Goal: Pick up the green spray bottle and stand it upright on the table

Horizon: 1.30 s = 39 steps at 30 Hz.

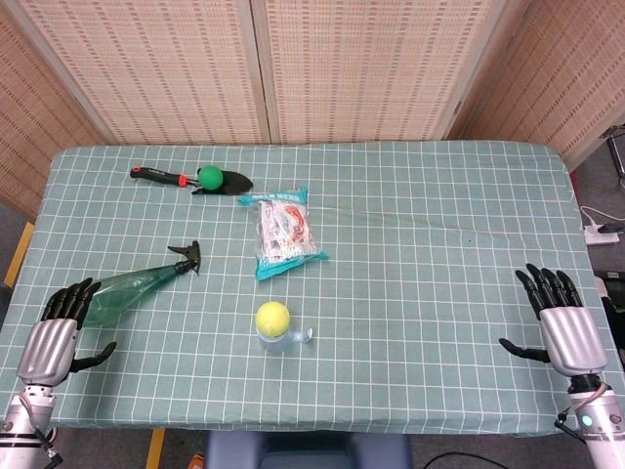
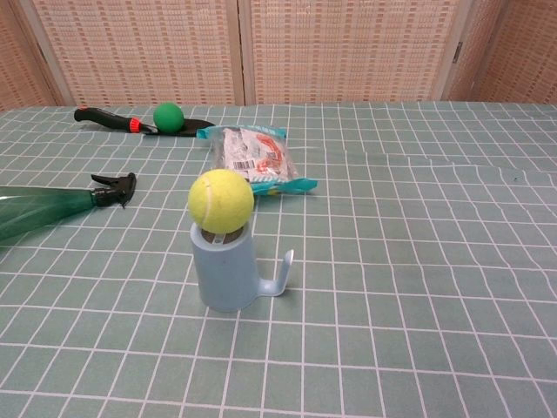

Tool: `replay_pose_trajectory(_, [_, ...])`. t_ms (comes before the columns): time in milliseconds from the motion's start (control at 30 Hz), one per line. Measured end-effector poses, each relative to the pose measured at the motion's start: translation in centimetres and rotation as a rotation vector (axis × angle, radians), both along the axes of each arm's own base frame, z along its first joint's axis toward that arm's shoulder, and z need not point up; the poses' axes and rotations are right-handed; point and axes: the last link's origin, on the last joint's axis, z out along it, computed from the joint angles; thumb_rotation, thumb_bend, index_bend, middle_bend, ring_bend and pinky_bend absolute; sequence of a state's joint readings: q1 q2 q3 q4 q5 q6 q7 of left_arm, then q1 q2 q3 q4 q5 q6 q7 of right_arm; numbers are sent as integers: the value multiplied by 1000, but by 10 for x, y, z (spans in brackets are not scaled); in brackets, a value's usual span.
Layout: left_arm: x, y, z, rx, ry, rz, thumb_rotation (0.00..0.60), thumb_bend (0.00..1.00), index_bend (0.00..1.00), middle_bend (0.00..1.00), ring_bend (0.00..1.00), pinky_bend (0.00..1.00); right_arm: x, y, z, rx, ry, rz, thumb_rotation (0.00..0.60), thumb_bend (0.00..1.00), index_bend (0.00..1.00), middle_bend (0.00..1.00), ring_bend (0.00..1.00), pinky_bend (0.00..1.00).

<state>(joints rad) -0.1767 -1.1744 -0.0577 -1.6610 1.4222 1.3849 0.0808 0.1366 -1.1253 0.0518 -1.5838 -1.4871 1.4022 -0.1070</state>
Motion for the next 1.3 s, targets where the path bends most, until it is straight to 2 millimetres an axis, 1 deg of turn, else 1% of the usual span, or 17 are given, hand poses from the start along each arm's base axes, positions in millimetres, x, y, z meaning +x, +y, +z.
replay_pose_trajectory(733, [-3, 1, -1, -16, -23, 21, 600, 200, 0, 0, 0, 0, 2, 0, -2, 9, 11, 7, 600, 0, 0, 0, 0, 0])
replay_pose_trajectory(900, [-3, 10, 0, 4, -19, 41, 600, 200, 0, 0, 0, 0, 2, 0, -2, 10, 25, 2, 600, 0, 0, 0, 0, 0])
replay_pose_trajectory(1000, [5, 19, 3, 13, -21, 36, 600, 200, 0, 0, 0, 0, 2, 0, -2, 9, 23, -7, 600, 0, 0, 0, 0, 0])
replay_pose_trajectory(1133, [28, 42, 18, 44, -25, 7, 600, 200, 0, 0, 0, 0, 2, 0, 0, 16, 11, -7, 600, 0, 0, 0, 0, 0])
replay_pose_trajectory(1300, [53, 68, 26, 34, 18, 10, 600, 200, 0, 19, 0, 0, 1, 0, 1, 33, -2, -16, 600, 0, 0, 0, 0, 0])
